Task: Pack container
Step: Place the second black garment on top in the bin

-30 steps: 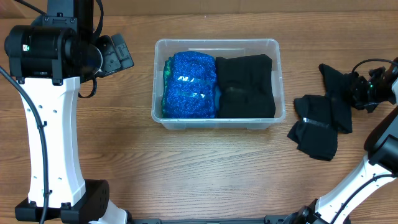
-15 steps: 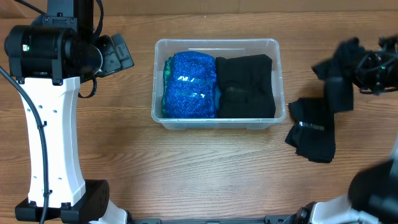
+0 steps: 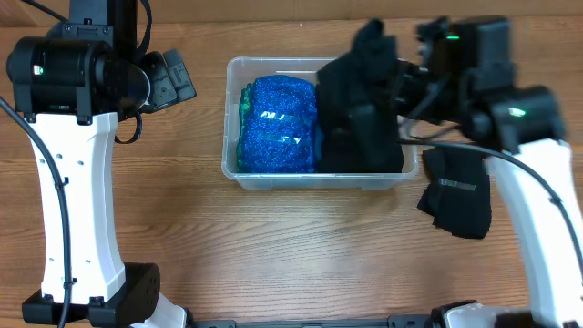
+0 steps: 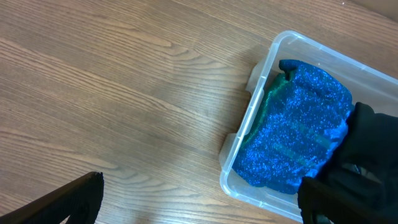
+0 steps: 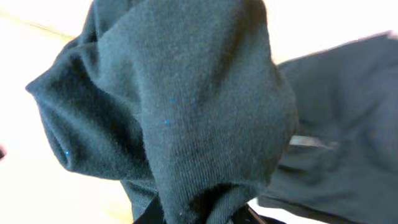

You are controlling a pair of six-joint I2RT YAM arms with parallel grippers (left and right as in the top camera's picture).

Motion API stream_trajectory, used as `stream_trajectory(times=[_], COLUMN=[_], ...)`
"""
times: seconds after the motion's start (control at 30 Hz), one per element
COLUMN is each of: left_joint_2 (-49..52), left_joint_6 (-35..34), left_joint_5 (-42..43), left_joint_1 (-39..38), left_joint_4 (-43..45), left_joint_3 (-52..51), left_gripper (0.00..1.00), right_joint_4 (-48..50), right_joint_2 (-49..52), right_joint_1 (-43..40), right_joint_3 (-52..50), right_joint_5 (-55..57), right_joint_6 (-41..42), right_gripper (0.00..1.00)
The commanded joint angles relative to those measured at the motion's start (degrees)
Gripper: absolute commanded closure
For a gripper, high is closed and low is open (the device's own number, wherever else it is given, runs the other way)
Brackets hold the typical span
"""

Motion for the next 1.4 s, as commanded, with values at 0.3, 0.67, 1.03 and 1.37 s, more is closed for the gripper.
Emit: stream_trajectory(times=[0.3,0.67,1.03,1.37], left_joint_2=[-0.1,-0.1,-0.1,-0.1], left_joint_6=[1.0,1.0,1.0,1.0], left_joint_5=[-0.7,-0.7,-0.7,-0.7], left_joint_1=[0.2,0.2,0.2,0.2], left_joint_4=[-0.1,-0.1,-0.1,-0.1], left_joint_3=[-0.1,-0.1,-0.1,-0.1], left_gripper=[0.00,0.00,0.00,0.00], right_joint_4=[2.3,-6.1,5.6,5.2], right_joint_2=[19.8,15.0,23.6,23.8], right_joint_1=[8.4,7.6,9.1,9.2], right_joint_3=[0.2,13.4,-2.8,-1.4], right_joint_5=[15.5,24.4,21.7,20.2], right_joint_6=[22.9,4.7,7.6,-1.3], right_gripper=[0.68,0.54,0.96,0.64])
